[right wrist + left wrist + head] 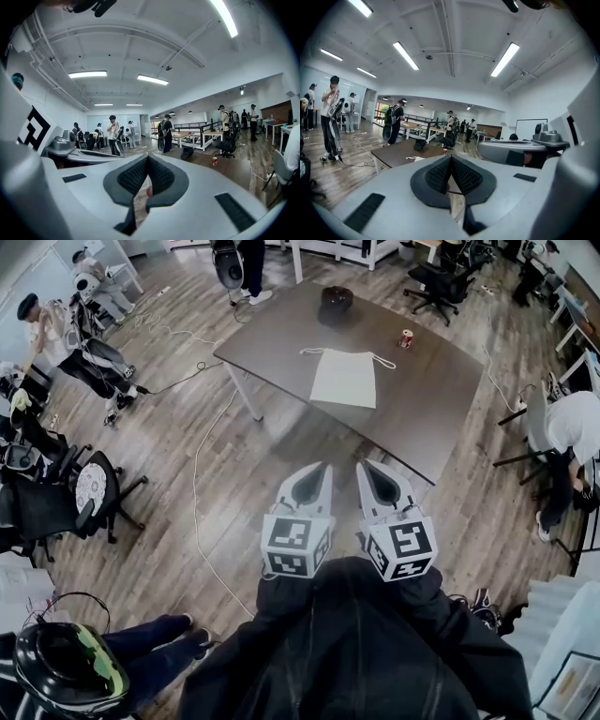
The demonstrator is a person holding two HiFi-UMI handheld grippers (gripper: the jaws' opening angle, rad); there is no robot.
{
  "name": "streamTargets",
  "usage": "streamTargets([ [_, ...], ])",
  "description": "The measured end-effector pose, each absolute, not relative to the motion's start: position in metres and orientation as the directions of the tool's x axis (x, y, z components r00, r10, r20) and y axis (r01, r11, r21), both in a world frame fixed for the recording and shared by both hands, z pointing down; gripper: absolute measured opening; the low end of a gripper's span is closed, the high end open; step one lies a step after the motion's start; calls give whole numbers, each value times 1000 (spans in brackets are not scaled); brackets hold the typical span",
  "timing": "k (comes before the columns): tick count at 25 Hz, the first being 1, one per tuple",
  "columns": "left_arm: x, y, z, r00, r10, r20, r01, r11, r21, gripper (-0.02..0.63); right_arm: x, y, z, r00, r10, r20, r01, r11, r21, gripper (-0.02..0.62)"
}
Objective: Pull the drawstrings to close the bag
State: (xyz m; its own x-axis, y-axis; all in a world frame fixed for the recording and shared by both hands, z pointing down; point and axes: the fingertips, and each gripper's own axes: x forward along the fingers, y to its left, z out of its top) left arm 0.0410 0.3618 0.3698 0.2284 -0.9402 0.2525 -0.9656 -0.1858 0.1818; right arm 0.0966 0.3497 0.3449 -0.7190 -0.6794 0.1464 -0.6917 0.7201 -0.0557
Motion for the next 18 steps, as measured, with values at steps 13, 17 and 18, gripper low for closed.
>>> streamTargets([
  [13,6,365,403,219,-927,305,-964,-156,216,34,63,356,374,-723,-656,215,-681,730,-59,21],
  [17,-1,346,409,218,-924,314,-962,-150,227,34,58,339,380,-720,-655,228,-682,729,-61,21],
  [18,0,342,412,219,-923,317,-962,-150,228,34,59,334,382,-719,-656,231,-684,727,-63,21],
])
